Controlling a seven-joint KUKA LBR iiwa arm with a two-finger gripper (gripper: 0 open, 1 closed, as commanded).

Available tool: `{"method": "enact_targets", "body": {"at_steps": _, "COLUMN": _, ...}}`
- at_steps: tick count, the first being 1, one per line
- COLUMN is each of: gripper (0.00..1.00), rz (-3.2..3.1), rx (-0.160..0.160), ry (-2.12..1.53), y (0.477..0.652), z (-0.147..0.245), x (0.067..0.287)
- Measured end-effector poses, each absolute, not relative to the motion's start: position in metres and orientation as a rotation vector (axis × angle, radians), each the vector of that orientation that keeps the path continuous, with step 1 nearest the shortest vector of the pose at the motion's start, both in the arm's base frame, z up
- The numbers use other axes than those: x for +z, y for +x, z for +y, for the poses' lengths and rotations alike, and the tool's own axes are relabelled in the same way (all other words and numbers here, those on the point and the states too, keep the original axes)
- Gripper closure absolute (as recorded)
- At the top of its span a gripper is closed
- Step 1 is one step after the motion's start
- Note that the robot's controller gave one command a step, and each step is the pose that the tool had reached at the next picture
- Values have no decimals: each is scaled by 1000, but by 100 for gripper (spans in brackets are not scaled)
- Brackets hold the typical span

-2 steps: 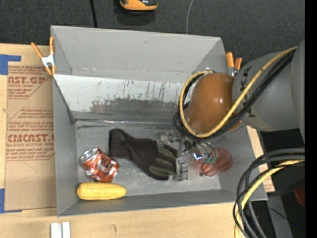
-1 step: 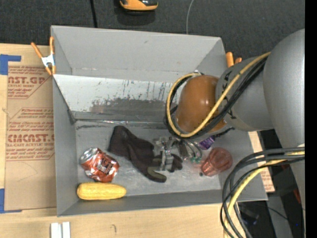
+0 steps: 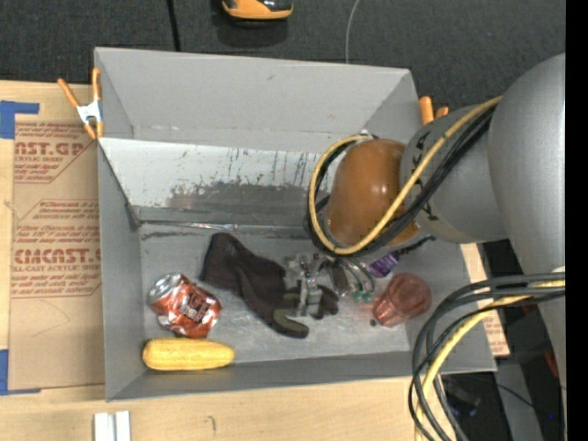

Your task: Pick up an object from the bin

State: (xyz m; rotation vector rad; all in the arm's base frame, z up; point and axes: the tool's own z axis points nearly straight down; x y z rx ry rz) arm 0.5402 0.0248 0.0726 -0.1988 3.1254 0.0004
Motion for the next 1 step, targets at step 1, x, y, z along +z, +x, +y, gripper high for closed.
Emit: {"method": "enact_targets", "body": {"at_steps": 1, "gripper": 100, "rz": 3123, "rx": 0, "ry": -206, "y": 556, "z": 43, "x": 247}}
